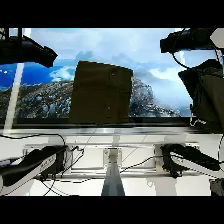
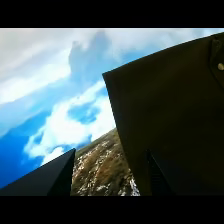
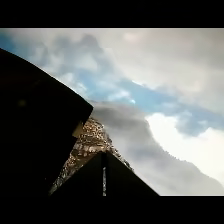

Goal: Fold the clothes and pants, and hang the long-sleeved shirts on hangers.

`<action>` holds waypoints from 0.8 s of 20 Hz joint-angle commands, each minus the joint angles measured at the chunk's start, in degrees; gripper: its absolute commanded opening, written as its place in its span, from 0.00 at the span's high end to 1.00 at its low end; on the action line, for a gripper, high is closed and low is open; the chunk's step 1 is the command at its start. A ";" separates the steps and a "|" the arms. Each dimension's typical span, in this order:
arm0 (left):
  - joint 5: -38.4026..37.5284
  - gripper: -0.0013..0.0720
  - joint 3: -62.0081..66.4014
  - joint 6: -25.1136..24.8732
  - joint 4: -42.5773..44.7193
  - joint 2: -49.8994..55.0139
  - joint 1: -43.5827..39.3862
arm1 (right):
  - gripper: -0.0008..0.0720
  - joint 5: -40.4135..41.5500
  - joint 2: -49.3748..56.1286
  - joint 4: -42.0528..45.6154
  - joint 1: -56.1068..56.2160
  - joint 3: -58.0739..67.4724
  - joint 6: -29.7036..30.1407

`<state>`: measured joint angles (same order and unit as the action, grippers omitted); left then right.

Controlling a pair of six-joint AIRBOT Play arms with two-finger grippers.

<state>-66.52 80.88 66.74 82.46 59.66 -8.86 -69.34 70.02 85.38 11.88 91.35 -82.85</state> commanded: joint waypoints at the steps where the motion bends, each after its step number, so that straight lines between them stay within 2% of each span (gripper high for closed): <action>1: 0.02 0.33 0.02 -0.02 0.00 -0.04 0.04 | 0.92 -0.02 0.02 -0.02 0.02 0.02 -0.02; 7: 0.02 0.33 0.02 -0.02 0.00 -0.04 0.04 | 0.92 0.04 0.02 -0.04 0.02 0.02 -0.02; 11: 0.02 0.33 0.02 -0.02 0.00 -0.04 0.04 | 0.92 6.25 0.02 -0.09 0.02 0.04 -0.13; 13: 0.00 0.33 0.02 -0.02 0.02 -0.04 0.04 | 0.92 4.20 -0.13 -1.64 0.02 0.61 -0.02; 16: 0.00 0.33 0.02 -0.02 -0.02 -0.04 0.04 | 0.92 -2.45 -0.22 2.78 0.00 0.52 0.15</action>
<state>-66.52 80.88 66.74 82.43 59.66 -8.86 -66.74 69.80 85.06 11.88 91.79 -82.87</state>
